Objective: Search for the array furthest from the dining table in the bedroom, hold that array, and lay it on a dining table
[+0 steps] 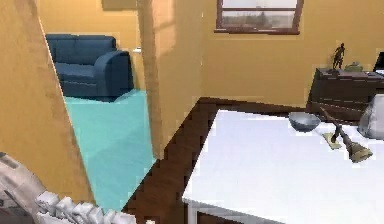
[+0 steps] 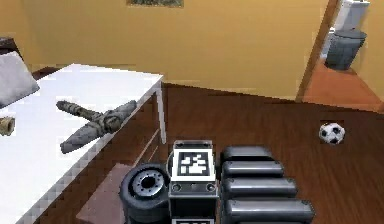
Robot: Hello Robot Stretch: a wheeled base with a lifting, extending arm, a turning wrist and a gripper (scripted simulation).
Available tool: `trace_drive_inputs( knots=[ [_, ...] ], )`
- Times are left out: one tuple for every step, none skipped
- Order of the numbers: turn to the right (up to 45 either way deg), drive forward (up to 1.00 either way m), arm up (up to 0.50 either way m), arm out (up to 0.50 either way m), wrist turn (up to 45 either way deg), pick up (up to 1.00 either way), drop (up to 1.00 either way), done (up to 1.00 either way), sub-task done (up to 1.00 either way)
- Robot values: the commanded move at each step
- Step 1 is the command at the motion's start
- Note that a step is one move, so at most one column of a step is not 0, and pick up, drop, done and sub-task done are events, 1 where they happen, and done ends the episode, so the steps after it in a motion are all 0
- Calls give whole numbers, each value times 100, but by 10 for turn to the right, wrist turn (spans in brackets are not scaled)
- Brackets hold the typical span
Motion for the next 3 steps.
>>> trace_drive_inputs(
  knots=[
    [-210, 0, 0, 0, 0, 0, 0, 0, 0],
    [150, 0, 0, 0, 0, 0, 0, 0, 0],
    [-30, 0, 0, 0, 0, 0, 0, 0, 0]
  ],
)
